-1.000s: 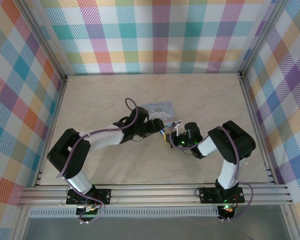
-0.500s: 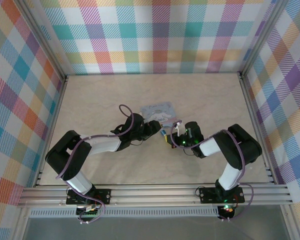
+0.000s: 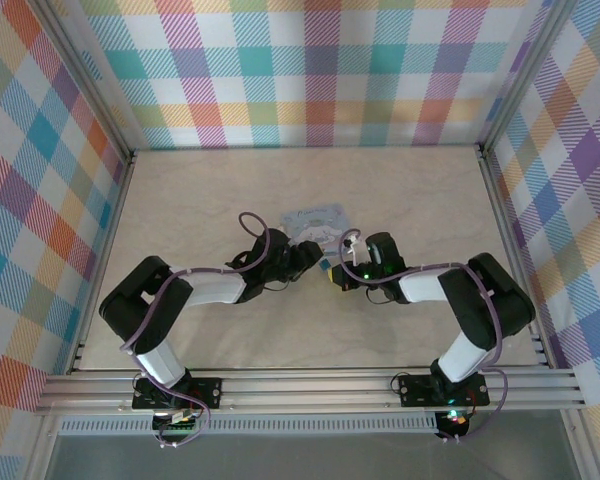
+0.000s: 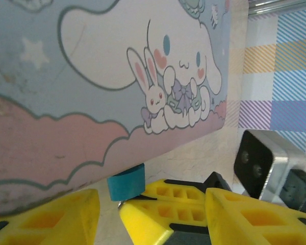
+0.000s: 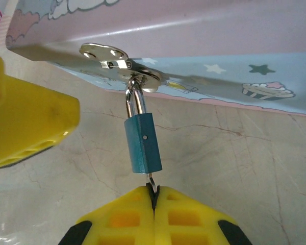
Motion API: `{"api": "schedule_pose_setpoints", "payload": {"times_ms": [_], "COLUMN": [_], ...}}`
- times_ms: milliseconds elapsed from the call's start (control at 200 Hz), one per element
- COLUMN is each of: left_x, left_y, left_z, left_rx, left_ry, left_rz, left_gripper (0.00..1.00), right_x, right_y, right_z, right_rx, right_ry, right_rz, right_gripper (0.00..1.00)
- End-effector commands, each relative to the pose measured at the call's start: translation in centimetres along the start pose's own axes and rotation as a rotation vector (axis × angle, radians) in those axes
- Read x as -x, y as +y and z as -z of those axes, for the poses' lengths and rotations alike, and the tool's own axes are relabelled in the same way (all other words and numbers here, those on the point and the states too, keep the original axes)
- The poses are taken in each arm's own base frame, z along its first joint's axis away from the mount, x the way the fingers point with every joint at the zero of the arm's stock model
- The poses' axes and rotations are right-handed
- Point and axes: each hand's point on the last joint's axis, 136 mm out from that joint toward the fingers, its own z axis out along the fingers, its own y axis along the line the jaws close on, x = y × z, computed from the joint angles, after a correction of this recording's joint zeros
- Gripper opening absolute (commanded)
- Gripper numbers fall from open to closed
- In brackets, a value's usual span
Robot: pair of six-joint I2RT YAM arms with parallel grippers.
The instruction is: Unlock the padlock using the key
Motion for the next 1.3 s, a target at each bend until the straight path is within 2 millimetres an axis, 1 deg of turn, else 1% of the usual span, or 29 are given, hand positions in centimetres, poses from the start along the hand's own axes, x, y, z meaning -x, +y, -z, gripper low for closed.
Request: {"api": "schedule_pose_setpoints", "payload": {"times_ms": [0,230,305,550,780,1140,1295], "left_x": [-0.4,-0.7,-0.7,-1.1,-1.2,-1.7,-1.8], "left_y": [-0.7,-0.2,0.0,0.7,1.0,1.1,1.2], "left_z": [-0.4,-1.0,-1.2,-1.6,-1.8,-2.5,-2.6], "left_rx": [-0.027,-0.026,-0.021,-0.005,-0.006,-0.015,-0.011], "left_ry": [-0.007,-0.002,-0.003,-0.001,-0.011,0.006,0.01], "left_rz": [0.014,0.061,0.076,0.15,0.198,0.22,0.227], "left_gripper": [0.56,0.55,0.54,0.51,0.49,0.41,0.41], "right_x": [0.3,0.9,0.8,0.2,0.5,0.9,0.9], "right_y": [1.2,2.2,2.4,2.5,2.8,3.4,3.4], "right_z": [0.6,1.3,1.4,1.3,1.3,1.1,1.1], "right_rx": [0.027,0.031,0.033,0.029,0.036,0.056,0.056], "right_ry": [0.038,0.074,0.095,0.15,0.159,0.174,0.17], "right_rz": [-0.043,-0.097,-0.126,-0.212,-0.259,-0.359,-0.404], "right_gripper": [0.02,0.01,0.01,0.02,0.02,0.02,0.02]}}
